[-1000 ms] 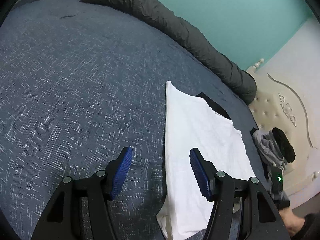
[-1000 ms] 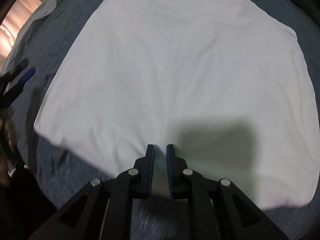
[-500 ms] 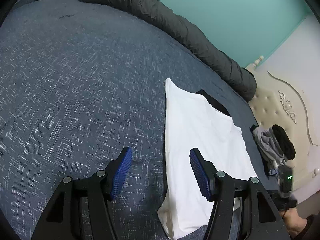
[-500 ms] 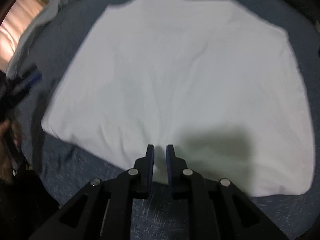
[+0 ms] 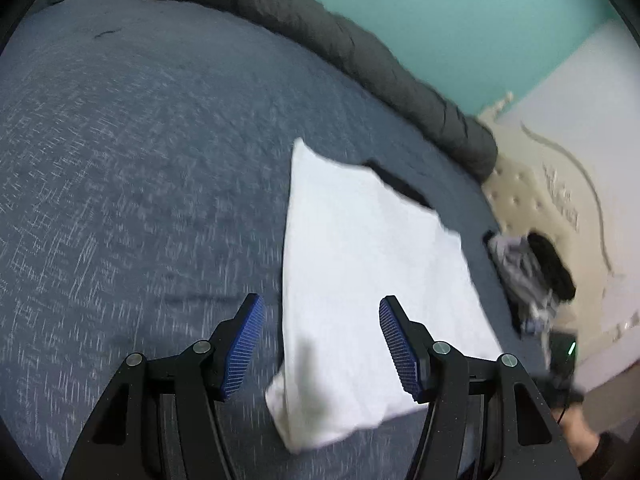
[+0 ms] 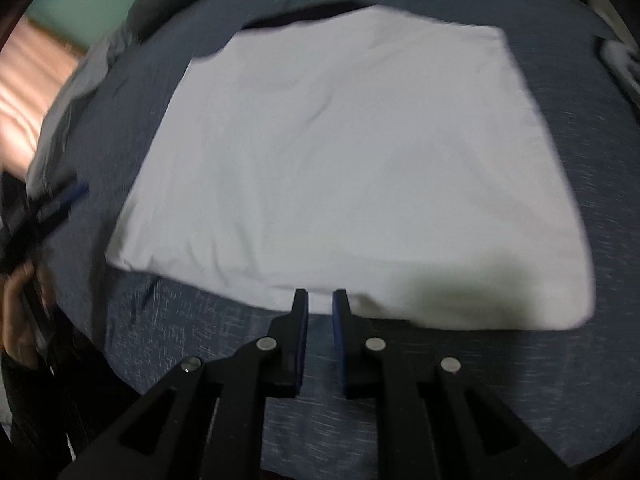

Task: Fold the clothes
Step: 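Close both tools on the folded shirt edge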

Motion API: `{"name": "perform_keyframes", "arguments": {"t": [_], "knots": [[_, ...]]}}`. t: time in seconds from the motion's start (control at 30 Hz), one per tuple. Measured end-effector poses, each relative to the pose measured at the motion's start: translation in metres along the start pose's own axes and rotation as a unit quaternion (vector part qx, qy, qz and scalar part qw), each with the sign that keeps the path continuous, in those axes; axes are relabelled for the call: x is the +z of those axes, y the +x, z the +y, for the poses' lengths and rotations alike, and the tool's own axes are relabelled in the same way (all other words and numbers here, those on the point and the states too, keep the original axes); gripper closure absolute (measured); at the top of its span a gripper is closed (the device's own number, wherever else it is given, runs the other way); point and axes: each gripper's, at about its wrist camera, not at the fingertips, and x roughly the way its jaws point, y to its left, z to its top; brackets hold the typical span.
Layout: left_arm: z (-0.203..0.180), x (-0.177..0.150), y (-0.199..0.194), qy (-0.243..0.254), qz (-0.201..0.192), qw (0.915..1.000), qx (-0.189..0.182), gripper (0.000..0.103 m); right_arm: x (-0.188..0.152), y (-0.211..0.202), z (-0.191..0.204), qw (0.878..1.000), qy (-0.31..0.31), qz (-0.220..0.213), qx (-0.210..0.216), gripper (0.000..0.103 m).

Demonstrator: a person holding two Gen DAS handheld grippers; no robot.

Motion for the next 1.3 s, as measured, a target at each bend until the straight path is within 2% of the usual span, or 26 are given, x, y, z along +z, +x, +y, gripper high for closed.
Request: {"name": "perform_keyframes", "arguments": {"t": [0.17,0.2,0.23,0.27,0.3,0.43,0.5,0.67,0.8,0.87,0.9,0.93,0.97,1.0,1.03,1.1,1.2,1.3], "knots": [[0.005,-0.022,0.011,-0.010,0.055,0.9983,0.015,0.039,-0.005,-0.051,-0.061,0.998,0.054,-0.034,0.003,0.091],[0.006,-0.027,0.014,-0.011,0.064,0.9976,0.021,0.039,-0.008,-0.056,-0.075,0.997,0.069,-0.037,0.003,0.088],[0.007,-0.032,0.016,-0.011,0.073,0.9969,0.025,0.039,-0.010,-0.060,-0.089,0.996,0.084,-0.040,0.003,0.083],[0.007,-0.036,0.018,-0.012,0.082,0.9962,0.026,0.039,-0.014,-0.063,-0.100,0.994,0.101,-0.044,-0.002,0.069],[0.008,-0.040,0.020,-0.015,0.090,0.9956,0.024,0.039,-0.017,-0.065,-0.112,0.992,0.118,-0.049,-0.007,0.060],[0.012,-0.050,0.026,-0.029,0.115,0.9928,0.016,0.039,-0.027,-0.064,-0.153,0.987,0.159,-0.038,-0.006,0.059],[0.013,-0.054,0.026,-0.033,0.122,0.9918,0.017,0.039,-0.030,-0.062,-0.169,0.984,0.175,-0.031,-0.001,0.051],[0.014,-0.063,0.025,-0.046,0.139,0.9890,0.017,0.039,-0.036,-0.053,-0.182,0.979,0.199,-0.033,0.029,0.050],[0.016,-0.063,0.028,-0.055,0.138,0.9888,0.013,0.039,-0.036,-0.045,-0.183,0.979,0.198,-0.030,0.049,0.050],[0.017,-0.063,0.029,-0.057,0.136,0.9890,0.012,0.039,-0.036,-0.045,-0.184,0.977,0.200,-0.038,0.059,0.054],[0.019,-0.064,0.031,-0.060,0.136,0.9889,0.011,0.040,-0.036,-0.045,-0.184,0.977,0.201,-0.042,0.062,0.063],[0.020,-0.064,0.033,-0.063,0.134,0.9889,0.011,0.040,-0.036,-0.045,-0.184,0.977,0.200,-0.043,0.060,0.067],[0.021,-0.064,0.034,-0.065,0.133,0.9889,0.011,0.045,-0.036,-0.045,-0.185,0.977,0.198,-0.044,0.058,0.074],[0.021,-0.064,0.035,-0.066,0.132,0.9891,0.012,0.055,-0.036,-0.046,-0.185,0.978,0.197,-0.044,0.056,0.082],[0.022,-0.064,0.035,-0.064,0.130,0.9893,0.014,0.061,-0.036,-0.046,-0.185,0.978,0.196,-0.045,0.056,0.084],[0.022,-0.064,0.036,-0.063,0.129,0.9895,0.010,0.081,-0.037,-0.047,-0.186,0.979,0.190,-0.046,0.056,0.090],[0.021,-0.063,0.037,-0.060,0.129,0.9898,0.002,0.091,-0.037,-0.047,-0.189,0.979,0.186,-0.051,0.060,0.094],[0.019,-0.063,0.034,-0.054,0.125,0.9907,-0.003,0.095,-0.038,-0.048,-0.191,0.979,0.184,-0.055,0.066,0.096]]}}
